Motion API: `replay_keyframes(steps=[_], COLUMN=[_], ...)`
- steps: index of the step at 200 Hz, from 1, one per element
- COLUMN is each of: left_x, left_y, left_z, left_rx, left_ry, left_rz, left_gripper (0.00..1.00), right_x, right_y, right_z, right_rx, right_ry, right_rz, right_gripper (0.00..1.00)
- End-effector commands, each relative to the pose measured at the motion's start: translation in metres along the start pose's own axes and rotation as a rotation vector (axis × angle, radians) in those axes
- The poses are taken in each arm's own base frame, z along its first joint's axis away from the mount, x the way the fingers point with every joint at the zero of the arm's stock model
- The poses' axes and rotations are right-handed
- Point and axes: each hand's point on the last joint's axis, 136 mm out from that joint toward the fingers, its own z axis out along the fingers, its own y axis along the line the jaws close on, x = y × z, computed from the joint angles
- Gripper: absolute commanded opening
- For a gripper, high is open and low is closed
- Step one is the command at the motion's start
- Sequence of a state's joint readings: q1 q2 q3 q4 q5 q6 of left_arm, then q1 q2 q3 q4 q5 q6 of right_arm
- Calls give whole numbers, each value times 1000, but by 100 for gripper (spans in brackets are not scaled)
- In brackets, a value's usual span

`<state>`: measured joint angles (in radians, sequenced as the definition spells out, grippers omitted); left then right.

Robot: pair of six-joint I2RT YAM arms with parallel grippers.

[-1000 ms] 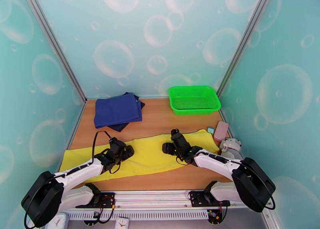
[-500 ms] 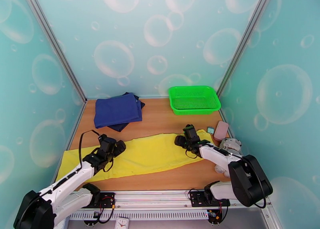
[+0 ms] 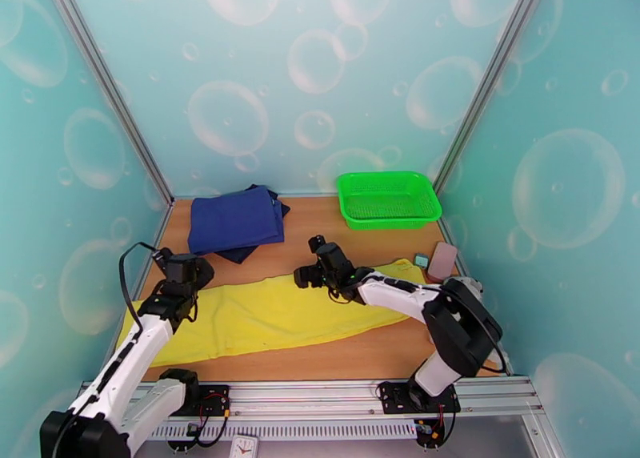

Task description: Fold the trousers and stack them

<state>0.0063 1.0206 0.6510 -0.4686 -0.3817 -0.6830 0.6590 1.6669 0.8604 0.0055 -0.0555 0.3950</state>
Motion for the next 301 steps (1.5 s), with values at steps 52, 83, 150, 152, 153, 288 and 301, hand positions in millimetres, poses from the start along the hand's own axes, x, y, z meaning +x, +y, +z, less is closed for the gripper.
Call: replay_keyframes(steps=[52, 83, 150, 152, 153, 288, 301], left_x=[19, 8, 14, 14, 13, 64, 74], left_y=[15, 26, 88, 91, 94, 120, 117], left_z=[14, 17, 45, 45, 45, 96, 100], left_rx=[3, -59, -411, -433, -445, -340, -297], left_ry=[82, 51, 118, 112, 109, 333, 367], left_rz=[-78, -70, -70, -68, -68, -204, -231], left_gripper=[99, 99, 99, 99, 99, 61, 54], right_x=[30, 21, 13, 13, 13, 8, 8], right_y=[-89, -130, -158, -157, -157, -128, -127], right_z=[20, 12, 2, 2, 2, -1, -2], right_rx=[25, 131, 257, 255, 255, 100, 100], right_ry=[115, 73, 41, 41, 40, 30, 26], right_rz=[339, 388, 365, 365, 364, 331, 327], right_gripper=[90, 90, 93, 93, 93, 96, 96])
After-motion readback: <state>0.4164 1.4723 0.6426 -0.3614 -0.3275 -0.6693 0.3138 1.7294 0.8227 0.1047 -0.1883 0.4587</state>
